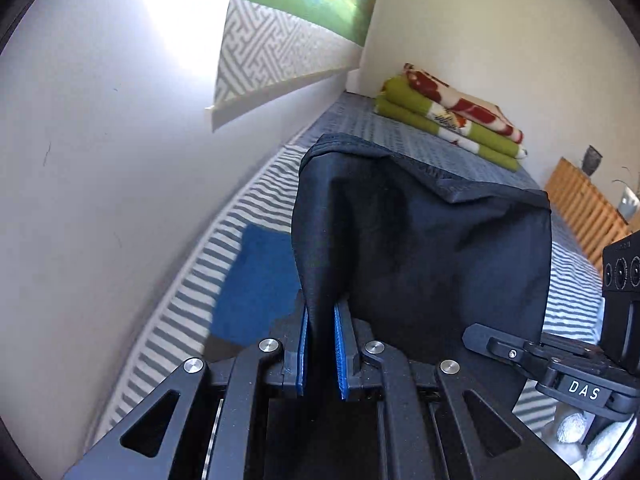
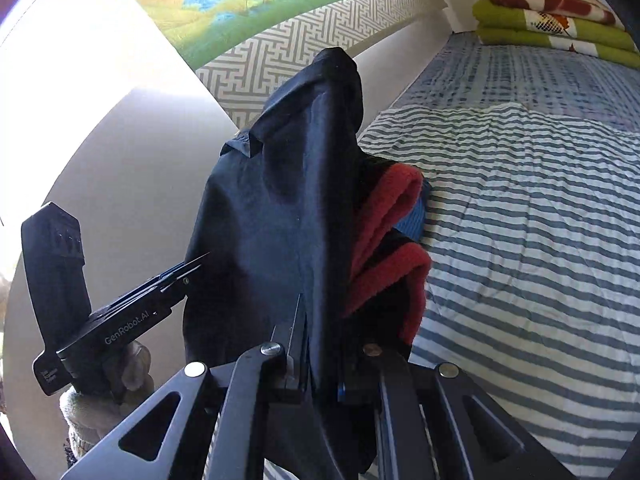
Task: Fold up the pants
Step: 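Carry the folded black bundle with both grippers beside the wall and release it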
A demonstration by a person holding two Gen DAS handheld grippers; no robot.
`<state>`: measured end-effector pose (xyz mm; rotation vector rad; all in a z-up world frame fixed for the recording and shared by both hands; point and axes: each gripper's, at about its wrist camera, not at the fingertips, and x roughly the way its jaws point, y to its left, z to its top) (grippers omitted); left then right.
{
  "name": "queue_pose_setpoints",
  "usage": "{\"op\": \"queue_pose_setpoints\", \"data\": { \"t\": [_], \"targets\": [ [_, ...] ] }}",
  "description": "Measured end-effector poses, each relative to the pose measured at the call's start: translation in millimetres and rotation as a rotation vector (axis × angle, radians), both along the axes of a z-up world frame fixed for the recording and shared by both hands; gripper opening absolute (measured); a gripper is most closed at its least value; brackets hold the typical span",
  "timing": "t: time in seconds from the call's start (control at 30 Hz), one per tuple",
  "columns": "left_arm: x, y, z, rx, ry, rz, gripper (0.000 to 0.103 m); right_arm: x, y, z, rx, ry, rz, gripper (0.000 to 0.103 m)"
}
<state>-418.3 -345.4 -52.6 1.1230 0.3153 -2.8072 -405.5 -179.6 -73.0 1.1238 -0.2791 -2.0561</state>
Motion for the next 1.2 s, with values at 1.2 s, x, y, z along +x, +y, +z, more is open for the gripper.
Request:
{"op": "queue_pose_setpoints", "data": {
  "t": [1.2],
  "targets": [
    [-54, -43, -171, 0.058, -0.213, 0.078, 0.03, -42, -80, -112, 0.299, 0.051, 0.064, 0.021]
  ]
}}
